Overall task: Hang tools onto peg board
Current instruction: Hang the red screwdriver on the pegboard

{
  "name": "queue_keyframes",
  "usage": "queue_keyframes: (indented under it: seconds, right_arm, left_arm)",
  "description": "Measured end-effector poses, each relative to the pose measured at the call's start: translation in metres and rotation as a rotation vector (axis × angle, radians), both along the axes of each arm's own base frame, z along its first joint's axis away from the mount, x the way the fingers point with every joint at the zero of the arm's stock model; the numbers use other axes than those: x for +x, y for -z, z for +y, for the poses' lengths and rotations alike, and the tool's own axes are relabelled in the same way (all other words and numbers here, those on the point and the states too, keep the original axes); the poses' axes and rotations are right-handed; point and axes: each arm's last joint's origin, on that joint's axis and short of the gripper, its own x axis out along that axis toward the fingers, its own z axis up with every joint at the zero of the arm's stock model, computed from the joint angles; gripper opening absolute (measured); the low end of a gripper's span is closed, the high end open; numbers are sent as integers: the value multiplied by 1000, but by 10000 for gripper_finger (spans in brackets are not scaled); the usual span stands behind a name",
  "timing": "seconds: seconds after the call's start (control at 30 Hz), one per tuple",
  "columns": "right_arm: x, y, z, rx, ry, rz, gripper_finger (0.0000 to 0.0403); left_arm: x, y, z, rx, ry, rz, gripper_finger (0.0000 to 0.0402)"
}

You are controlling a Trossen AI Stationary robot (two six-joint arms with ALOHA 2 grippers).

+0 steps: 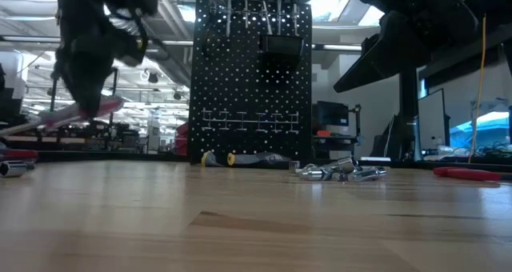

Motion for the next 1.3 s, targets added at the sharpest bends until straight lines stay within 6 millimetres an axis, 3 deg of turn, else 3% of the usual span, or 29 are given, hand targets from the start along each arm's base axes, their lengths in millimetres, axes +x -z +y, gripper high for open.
queue_keyframes:
  seconds: [0.4, 0.7, 0.93, 1.3]
  right_arm:
    - [0, 0, 1, 30, -37, 10, 253]
    - [8, -9, -1, 40, -21, -88, 253]
    - [24, -27, -19, 46, 22, -258, 253]
    - [44, -56, -68, 94, -38, -543, 253]
  left_arm:
    - [8, -35, -12, 143, 156, -406, 117]
    - [29, -61, -18, 305, 340, -700, 117]
    - [41, -81, -22, 432, 463, -894, 117]
    - [48, -97, -22, 599, 536, -1099, 117]
